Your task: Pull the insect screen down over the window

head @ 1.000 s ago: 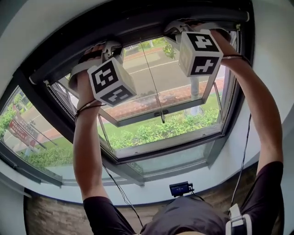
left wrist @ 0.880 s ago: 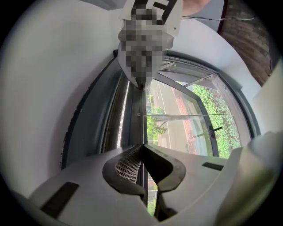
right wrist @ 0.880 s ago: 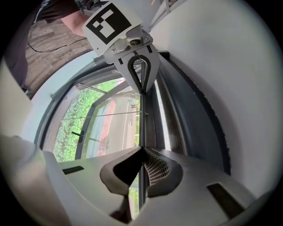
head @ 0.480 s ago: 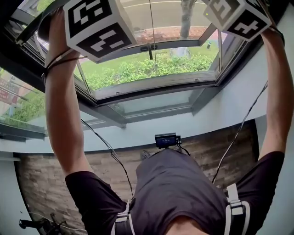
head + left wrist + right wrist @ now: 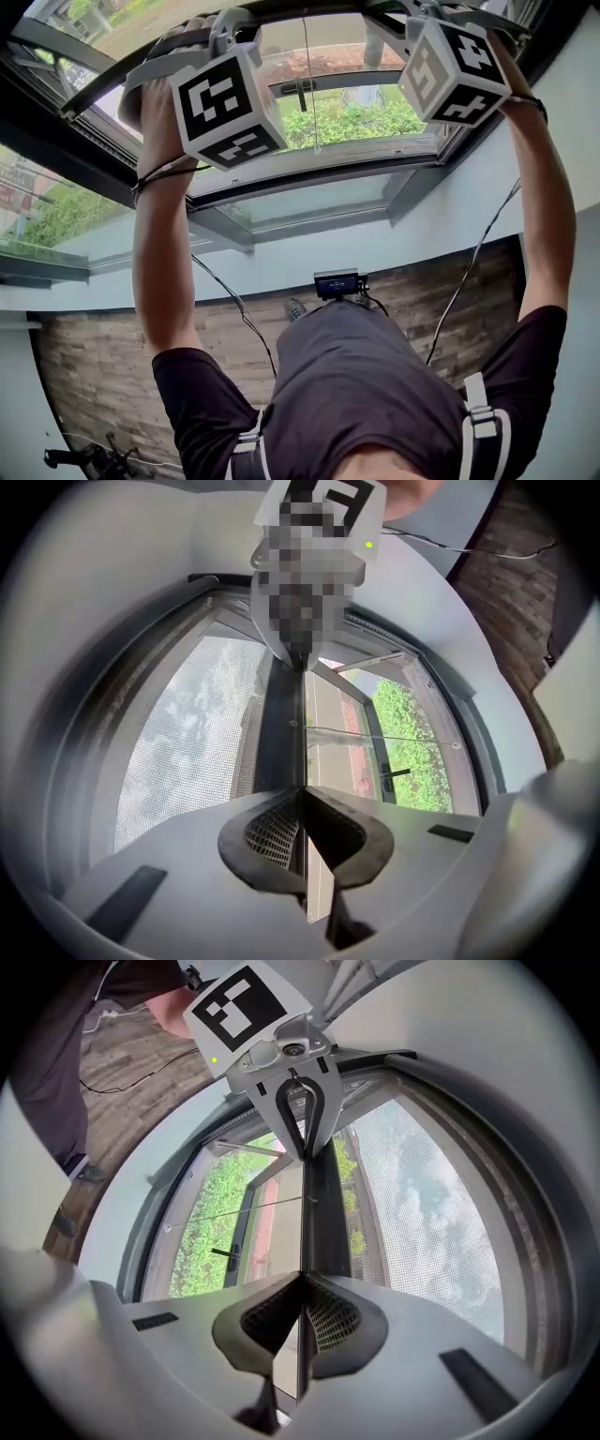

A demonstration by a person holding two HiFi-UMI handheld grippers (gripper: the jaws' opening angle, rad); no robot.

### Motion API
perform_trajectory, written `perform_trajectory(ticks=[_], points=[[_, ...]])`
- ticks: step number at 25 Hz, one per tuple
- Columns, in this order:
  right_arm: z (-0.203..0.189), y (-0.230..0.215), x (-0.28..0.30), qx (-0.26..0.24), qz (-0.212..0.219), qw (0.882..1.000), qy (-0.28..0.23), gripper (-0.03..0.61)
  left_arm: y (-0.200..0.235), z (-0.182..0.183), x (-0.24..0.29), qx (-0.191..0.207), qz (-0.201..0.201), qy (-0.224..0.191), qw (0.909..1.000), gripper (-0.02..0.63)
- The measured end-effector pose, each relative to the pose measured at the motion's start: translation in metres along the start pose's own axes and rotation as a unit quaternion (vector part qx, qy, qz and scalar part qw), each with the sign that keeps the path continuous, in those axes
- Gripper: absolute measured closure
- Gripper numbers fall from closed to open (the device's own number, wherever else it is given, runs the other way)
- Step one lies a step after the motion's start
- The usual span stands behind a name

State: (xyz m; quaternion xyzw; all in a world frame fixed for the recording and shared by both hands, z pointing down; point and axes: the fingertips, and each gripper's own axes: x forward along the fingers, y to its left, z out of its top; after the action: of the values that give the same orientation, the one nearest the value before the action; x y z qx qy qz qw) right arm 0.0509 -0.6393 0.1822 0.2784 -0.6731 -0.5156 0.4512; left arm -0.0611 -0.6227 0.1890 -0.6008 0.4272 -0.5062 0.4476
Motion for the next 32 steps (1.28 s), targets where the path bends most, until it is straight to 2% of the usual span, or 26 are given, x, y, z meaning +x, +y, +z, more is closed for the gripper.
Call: perform_trajectory(ticks=[6, 12, 18, 22, 26, 29, 32], points=[[-0.002, 0.026, 0.012, 0.008, 0.019, 1.0, -0.002, 0.555, -0.028, -0.004, 0.009, -0.012, -0.012, 0.002, 0.9999, 0.594], [-0.005, 0.067, 0.026, 0.017, 0.058, 0.998, 0.001, 0.557, -0.07, -0.008, 0.019, -0.013, -0.058, 0.005, 0.9982, 0.594], [-0.008, 0.104, 0.04, 0.023, 0.087, 0.996, 0.002, 0.557, -0.109, -0.011, 0.029, -0.016, -0.077, 0.014, 0.9968, 0.595], [-0.011, 0.142, 0.049, 0.03, 0.131, 0.991, 0.005, 0.557, -0.144, -0.013, 0.035, -0.029, -0.118, 0.008, 0.9925, 0.595], [-0.009, 0.163, 0.058, 0.033, 0.141, 0.989, 0.007, 0.557, -0.165, -0.011, 0.039, -0.055, -0.134, -0.004, 0.9895, 0.595], [-0.012, 0.184, 0.066, 0.04, 0.154, 0.987, 0.008, 0.557, -0.19, -0.019, 0.046, -0.041, -0.158, 0.011, 0.9866, 0.595], [-0.016, 0.216, 0.072, 0.047, 0.175, 0.983, 0.009, 0.557, -0.223, -0.018, 0.051, -0.045, -0.183, 0.015, 0.982, 0.595]])
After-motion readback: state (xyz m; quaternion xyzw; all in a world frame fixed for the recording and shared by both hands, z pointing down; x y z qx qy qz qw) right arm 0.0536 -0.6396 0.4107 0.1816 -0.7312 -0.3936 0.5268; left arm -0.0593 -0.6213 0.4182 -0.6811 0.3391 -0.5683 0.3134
